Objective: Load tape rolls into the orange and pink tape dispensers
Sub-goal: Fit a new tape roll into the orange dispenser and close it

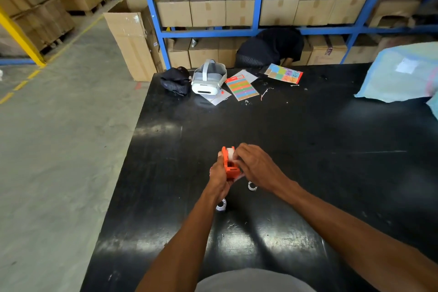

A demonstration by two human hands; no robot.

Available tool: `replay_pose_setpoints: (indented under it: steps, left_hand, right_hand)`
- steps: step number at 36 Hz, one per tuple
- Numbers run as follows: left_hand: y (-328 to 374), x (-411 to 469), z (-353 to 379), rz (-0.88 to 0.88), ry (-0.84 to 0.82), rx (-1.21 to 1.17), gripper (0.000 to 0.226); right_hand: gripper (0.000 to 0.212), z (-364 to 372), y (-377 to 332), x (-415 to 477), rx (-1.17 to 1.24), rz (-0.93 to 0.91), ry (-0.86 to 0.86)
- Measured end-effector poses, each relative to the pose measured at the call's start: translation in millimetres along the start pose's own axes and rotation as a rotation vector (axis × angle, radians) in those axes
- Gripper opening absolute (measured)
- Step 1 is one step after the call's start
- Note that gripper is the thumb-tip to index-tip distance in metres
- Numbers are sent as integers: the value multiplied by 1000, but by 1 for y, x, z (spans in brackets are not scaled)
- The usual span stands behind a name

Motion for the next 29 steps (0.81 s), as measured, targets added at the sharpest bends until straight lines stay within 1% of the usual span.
replay_pose_setpoints:
  steps: [4,6,8,12,15,19,23,26,29]
  left_hand:
    - [0,6,-2,8,25,7,42]
    - [-2,10,-6,7,40,18,45]
    - [-3,13,-7,5,50,30,49]
    - [-3,14,-5,18,50,50,49]
    - [-2,16,-4,23,60,59,43]
    - [-1,15,-1,14,82,51,40]
    - [-2,19,1,14,90,19,40]
    - [-2,19,1,16,79,23,39]
    - [1,20,5,37,20,74,44]
  right_hand:
    - [7,0,-5,-9,44,9,13]
    - [2,0,-7,-13,41,21,-5]
    - [7,0,-10,-15,23,27,-6]
    - [17,-3,-16,-18,-88,-59,57]
    - [15,-1,-19,-22,-177,-77,91]
    - [14,6,-20,-24,-235,-73,159]
    - [6,10,-23,-25,-232,-46,288]
    - [3,19,-26,-30,-255,-56,301]
    - [11,32,-26,-39,-255,-33,314]
Point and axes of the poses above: each hand's wrist, its own x-axis towards the middle knuckle, its own z-axis out of the palm, y = z × x, the point moved 1 cm from there along x, towards the middle knuckle, and after that the axes turned 4 degrees about x, right-handed, at the moved point
